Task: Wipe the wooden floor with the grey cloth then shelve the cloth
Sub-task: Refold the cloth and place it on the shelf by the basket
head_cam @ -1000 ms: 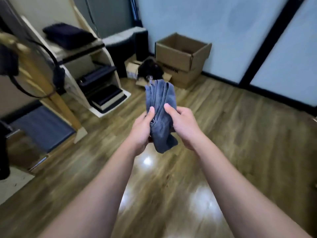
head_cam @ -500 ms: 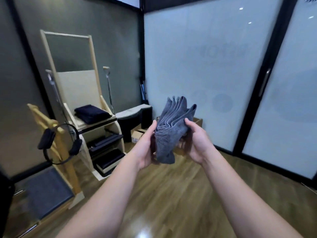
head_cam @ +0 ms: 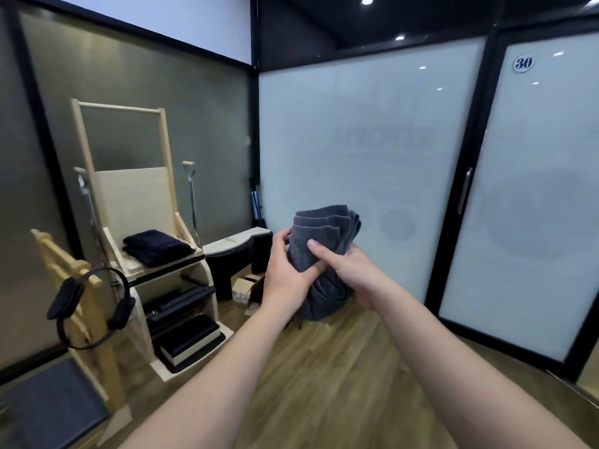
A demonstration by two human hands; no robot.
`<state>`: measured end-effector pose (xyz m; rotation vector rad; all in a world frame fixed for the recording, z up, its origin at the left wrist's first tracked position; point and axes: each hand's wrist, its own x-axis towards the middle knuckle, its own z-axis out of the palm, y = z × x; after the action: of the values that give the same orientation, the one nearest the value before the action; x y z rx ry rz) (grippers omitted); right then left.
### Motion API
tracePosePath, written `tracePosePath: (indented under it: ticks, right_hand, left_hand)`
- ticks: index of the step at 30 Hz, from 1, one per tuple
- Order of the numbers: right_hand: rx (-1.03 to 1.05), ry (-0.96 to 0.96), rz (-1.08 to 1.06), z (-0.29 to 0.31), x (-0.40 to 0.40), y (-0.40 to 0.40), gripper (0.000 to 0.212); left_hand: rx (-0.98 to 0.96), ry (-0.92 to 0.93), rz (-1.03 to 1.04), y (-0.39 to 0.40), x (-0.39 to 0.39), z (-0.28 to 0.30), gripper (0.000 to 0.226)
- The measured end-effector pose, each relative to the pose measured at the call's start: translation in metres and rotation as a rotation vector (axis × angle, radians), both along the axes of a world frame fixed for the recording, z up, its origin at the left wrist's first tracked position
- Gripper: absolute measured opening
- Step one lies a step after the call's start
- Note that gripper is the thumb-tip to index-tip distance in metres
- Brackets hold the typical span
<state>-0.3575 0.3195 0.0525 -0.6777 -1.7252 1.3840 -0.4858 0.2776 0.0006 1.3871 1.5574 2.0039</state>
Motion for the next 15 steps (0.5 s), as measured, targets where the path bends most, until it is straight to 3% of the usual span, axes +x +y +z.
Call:
tracePosePath:
  ticks: [5, 8, 13, 15]
  right_hand:
    - [-0.025, 0.1, -0.108, 0.017, -0.004, 0.0, 0.037]
    - [-0.052, 0.19, -0.095, 0.026, -0.008, -0.001, 0.027]
    - [-0.07, 0.271, -0.1, 0.034, -0.019, -0.01, 0.023]
    - [-0.082, 0.285, -0.125, 0.031, -0.022, -0.011, 0.028]
  left_hand:
    - [0.185, 0.053, -0.064, 0.006, -0.017, 0.021, 0.073]
    - [0.224, -0.038, -0.167, 0.009, -0.033, 0.029, 0.071]
    - [-0.045, -0.31, -0.364, 0.014, -0.051, 0.032, 0.118]
    - [-0.219, -0.354, -0.51, 0.011, -0.058, 0.026, 0.117]
